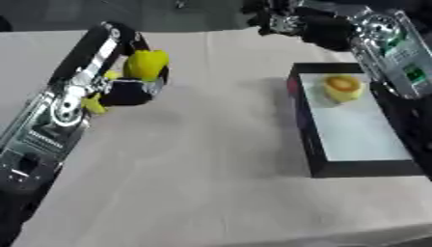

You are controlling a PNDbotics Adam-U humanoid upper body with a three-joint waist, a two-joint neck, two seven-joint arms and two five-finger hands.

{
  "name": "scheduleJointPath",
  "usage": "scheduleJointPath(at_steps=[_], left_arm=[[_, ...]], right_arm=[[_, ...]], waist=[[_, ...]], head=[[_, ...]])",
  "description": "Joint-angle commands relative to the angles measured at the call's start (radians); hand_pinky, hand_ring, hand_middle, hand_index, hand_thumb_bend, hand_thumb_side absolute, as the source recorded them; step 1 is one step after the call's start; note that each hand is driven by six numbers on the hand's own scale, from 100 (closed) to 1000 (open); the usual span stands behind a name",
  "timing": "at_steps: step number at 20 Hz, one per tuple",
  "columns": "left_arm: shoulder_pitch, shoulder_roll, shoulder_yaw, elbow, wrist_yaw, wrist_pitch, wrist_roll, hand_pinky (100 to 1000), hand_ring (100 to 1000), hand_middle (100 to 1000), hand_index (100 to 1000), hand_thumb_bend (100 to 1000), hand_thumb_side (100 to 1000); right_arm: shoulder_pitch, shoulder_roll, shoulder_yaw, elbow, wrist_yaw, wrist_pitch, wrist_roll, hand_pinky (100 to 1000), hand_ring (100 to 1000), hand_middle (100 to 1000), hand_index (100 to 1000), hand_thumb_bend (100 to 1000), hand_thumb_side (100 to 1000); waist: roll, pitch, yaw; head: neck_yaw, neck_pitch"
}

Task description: Pick up the objects with one hand, pass them to the other hand, and then place them into the box on the other side of the table.

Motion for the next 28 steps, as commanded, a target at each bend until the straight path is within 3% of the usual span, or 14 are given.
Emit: scheduleJointPath(at_steps=[1, 5, 12, 28], left_arm=[[-0.017, -0.004, 0.001, -0.02, -0.016, -0.028, 0.008, 747, 528, 474, 435, 100, 100], [-0.021, -0.019, 0.001, -0.014, -0.021, -0.032, 0.01, 745, 526, 473, 435, 100, 100], [-0.032, -0.044, 0.001, -0.007, -0.068, -0.058, 0.021, 742, 527, 473, 435, 100, 100], [-0.044, -0.065, -0.024, -0.057, -0.127, -0.174, 0.042, 730, 526, 471, 436, 100, 100]], right_arm=[[-0.026, 0.003, -0.004, -0.009, -0.032, 0.007, 0.026, 1000, 1000, 1000, 1000, 100, 746], [-0.027, 0.03, 0.003, -0.011, -0.041, 0.014, 0.041, 1000, 1000, 1000, 1000, 100, 750], [-0.026, 0.065, 0.02, 0.003, -0.036, 0.042, 0.091, 1000, 1000, 1000, 1000, 100, 564], [-0.032, 0.12, 0.023, 0.06, -0.003, 0.028, 0.146, 1000, 1000, 1000, 1000, 100, 583]], waist=[[-0.013, -0.035, 0.001], [-0.012, -0.032, 0.001], [-0.013, -0.03, 0.002], [-0.019, -0.018, 0.016]], head=[[-0.001, -0.005], [0.006, -0.003], [0.008, -0.008], [-0.014, -0.013]])
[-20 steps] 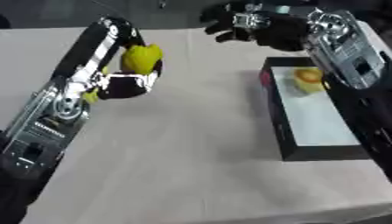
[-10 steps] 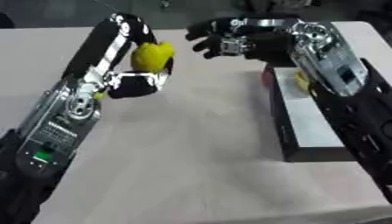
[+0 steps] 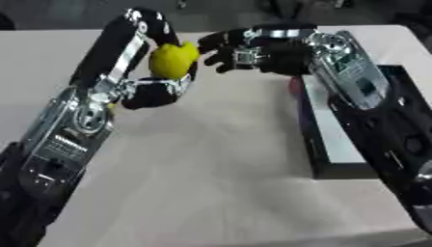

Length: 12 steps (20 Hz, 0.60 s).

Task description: Pick up the objects with one hand, pass them to the other hand, and then place them into the box on the other side of the table.

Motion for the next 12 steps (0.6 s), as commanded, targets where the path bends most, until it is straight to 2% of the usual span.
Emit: scheduleJointPath(at_steps=[1, 8, 12], left_arm=[[-0.024, 0.004, -0.003, -0.03, -0.007, -0.024, 0.0, 730, 526, 471, 437, 100, 100], [-0.031, -0.003, -0.012, -0.027, -0.001, -0.05, -0.005, 732, 527, 472, 438, 100, 100], [-0.034, -0.006, -0.014, -0.024, 0.001, -0.053, -0.004, 732, 527, 472, 438, 100, 100]], right_arm=[[-0.028, -0.003, -0.001, -0.001, 0.003, -0.004, 0.01, 1000, 1000, 1000, 1000, 100, 583], [-0.039, 0.01, 0.003, 0.002, -0.044, 0.007, 0.034, 1000, 1000, 1000, 1000, 100, 670], [-0.041, 0.009, 0.011, -0.015, -0.087, 0.0, 0.054, 1000, 1000, 1000, 1000, 100, 668]], waist=[[-0.013, -0.018, 0.003], [-0.017, -0.013, 0.008], [-0.017, -0.011, 0.008]], head=[[-0.01, -0.012], [-0.026, -0.012], [-0.03, -0.01]])
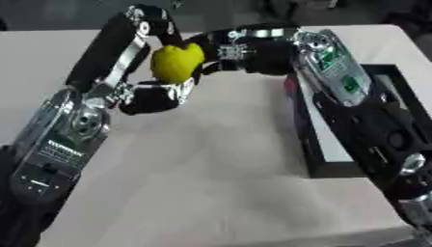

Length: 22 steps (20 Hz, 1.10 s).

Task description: Pick up the objects with one hand, pass them to the other hand, and then place them into the box on the other side of the table.

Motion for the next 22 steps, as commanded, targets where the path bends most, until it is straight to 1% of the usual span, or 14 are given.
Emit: scheduleJointPath(at_steps=[1, 11, 17, 22], left_arm=[[-0.022, 0.001, 0.001, -0.009, -0.001, -0.006, 0.0, 731, 527, 472, 438, 100, 100], [-0.026, 0.001, 0.002, -0.005, -0.006, -0.001, -0.005, 729, 526, 471, 437, 100, 100], [-0.029, -0.003, 0.001, -0.004, -0.009, 0.0, -0.004, 729, 525, 470, 437, 100, 100], [-0.032, -0.009, 0.001, 0.006, -0.005, 0.004, -0.01, 727, 521, 466, 437, 100, 100]], right_arm=[[-0.023, -0.009, 0.005, -0.033, -0.039, -0.003, 0.018, 1000, 1000, 1000, 1000, 100, 670], [-0.019, -0.02, 0.035, -0.071, -0.111, -0.01, 0.019, 1000, 1000, 1000, 1000, 100, 682], [-0.019, -0.022, 0.046, -0.081, -0.118, -0.015, 0.019, 1000, 1000, 1000, 1000, 100, 698], [-0.019, -0.02, 0.052, -0.089, -0.133, -0.018, 0.019, 1000, 1000, 1000, 1000, 100, 683]], waist=[[-0.012, -0.012, 0.001], [-0.012, -0.012, -0.001], [-0.013, -0.011, -0.001], [-0.013, -0.011, 0.0]], head=[[-0.006, -0.009], [-0.007, -0.01], [-0.006, -0.013], [-0.004, -0.015]])
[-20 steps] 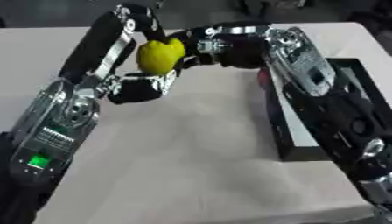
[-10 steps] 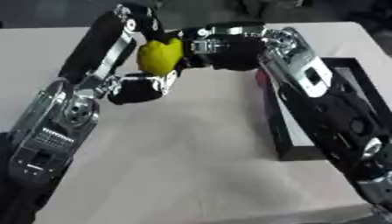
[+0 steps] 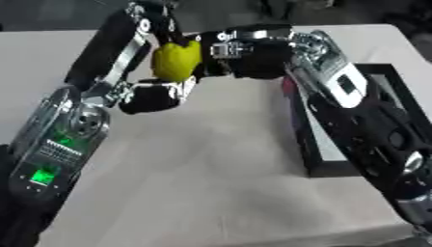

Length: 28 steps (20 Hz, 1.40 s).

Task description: Pick up the objects with one hand, pass them to the other hand, and then place them into the box on the other side of the table.

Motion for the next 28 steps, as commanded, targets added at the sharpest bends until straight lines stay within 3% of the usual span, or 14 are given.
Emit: scheduleJointPath(at_steps=[1, 16, 28], left_arm=[[-0.02, -0.008, 0.006, 0.01, 0.002, 0.008, -0.003, 726, 520, 465, 438, 100, 100], [-0.006, 0.011, 0.013, 0.036, 0.02, 0.034, 0.016, 723, 516, 462, 437, 100, 100], [-0.018, -0.004, 0.007, 0.042, 0.012, 0.027, 0.004, 723, 516, 461, 437, 100, 100]], right_arm=[[-0.019, -0.005, 0.001, -0.039, -0.027, -0.003, 0.009, 1000, 1000, 1000, 1000, 100, 681], [-0.006, -0.022, -0.029, -0.047, -0.084, -0.021, 0.009, 1000, 1000, 1000, 1000, 100, 633], [-0.006, -0.019, -0.01, -0.071, -0.13, -0.031, 0.009, 1000, 1000, 1000, 1000, 100, 695]], waist=[[-0.013, -0.011, 0.0], [-0.012, -0.009, -0.008], [-0.012, -0.008, -0.008]], head=[[0.002, -0.015], [0.011, -0.025], [0.006, -0.027]])
